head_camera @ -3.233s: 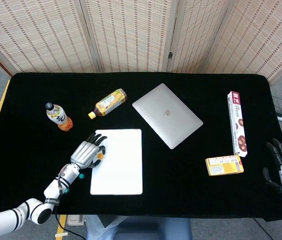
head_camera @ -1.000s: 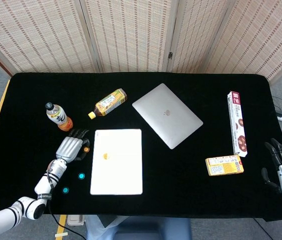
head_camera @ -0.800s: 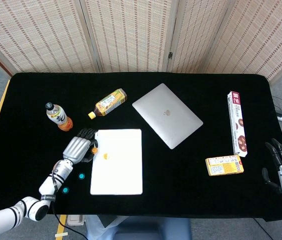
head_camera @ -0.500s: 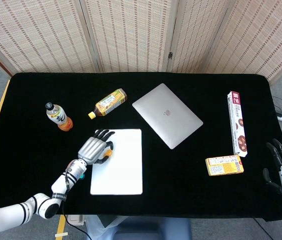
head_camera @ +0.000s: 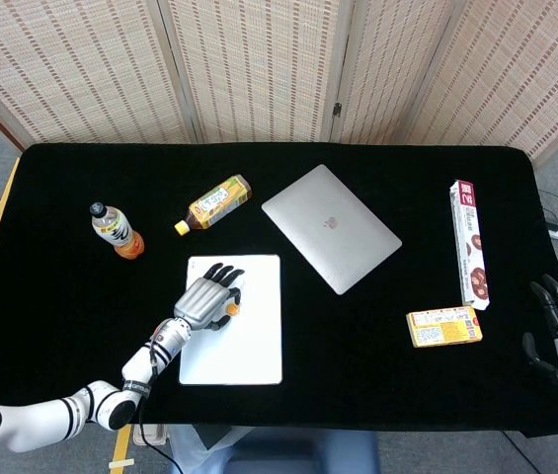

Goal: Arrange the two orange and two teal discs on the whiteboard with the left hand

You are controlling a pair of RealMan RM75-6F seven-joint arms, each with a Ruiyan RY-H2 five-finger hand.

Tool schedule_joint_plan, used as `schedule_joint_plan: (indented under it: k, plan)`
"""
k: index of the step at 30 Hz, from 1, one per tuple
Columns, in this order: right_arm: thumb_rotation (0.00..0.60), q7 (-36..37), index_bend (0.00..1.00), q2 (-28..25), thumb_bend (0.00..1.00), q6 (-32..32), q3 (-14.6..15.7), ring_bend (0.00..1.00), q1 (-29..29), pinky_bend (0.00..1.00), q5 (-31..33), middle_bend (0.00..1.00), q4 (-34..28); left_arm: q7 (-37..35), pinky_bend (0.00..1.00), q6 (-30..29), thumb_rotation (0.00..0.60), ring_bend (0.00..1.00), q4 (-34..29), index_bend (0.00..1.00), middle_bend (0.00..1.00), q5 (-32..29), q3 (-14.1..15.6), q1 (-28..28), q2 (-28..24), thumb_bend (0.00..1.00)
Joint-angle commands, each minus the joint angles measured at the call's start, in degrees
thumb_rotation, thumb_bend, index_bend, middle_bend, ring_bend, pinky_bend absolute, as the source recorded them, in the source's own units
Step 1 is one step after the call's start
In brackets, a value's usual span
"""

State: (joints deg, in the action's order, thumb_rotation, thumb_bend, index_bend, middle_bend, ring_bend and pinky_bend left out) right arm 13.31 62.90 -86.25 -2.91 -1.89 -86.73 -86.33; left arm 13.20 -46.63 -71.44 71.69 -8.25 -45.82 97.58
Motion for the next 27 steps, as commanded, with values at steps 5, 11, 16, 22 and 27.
schedule_joint_plan:
  k: [5,11,16,22,27]
  plan:
    - [0.600,-0.1,0.00,0.0,0.58,-0.1,-0.1,0.00,0.0,0.00,-0.1,0.00,-0.2,0.0,0.00,-0.1,0.600,0.00,0.1,0.43,0.11,-0.4,0.2,-0.2,0.3,0.43]
    - [0.600,-0.5,0.00,-0.1,0.58,-0.2,-0.1,0.00,0.1,0.00,-0.1,0.00,-0.5,-1.1,0.00,-1.7,0.600,0.00,-0.7,0.31,0.11,0.4,0.5,0.5,-0.6,0.43]
    - [0.600,-0.7,0.00,-0.1,0.58,-0.2,-0.2,0.00,-0.1,0.00,-0.4,0.00,-0.8,-2.2,0.00,-3.6,0.600,0.00,-3.0,0.31,0.11,1.3,0.9,1.7,-2.9,0.43]
    - [0.600,-0.8,0.00,-0.3,0.58,-0.3,-0.2,0.00,-0.2,0.00,-0.6,0.00,-1.0,-4.4,0.00,-8.0,0.600,0.00,-6.9,0.37,0.11,3.9,2.5,4.8,-7.6,0.43]
    - [0.600,-0.9,0.00,-0.1,0.58,-0.1,-0.1,0.00,-0.4,0.00,-1.0,0.00,-1.0,-7.0,0.00,-11.6,0.600,0.00,-8.4,0.42,0.11,6.9,5.3,8.1,-11.4,0.43]
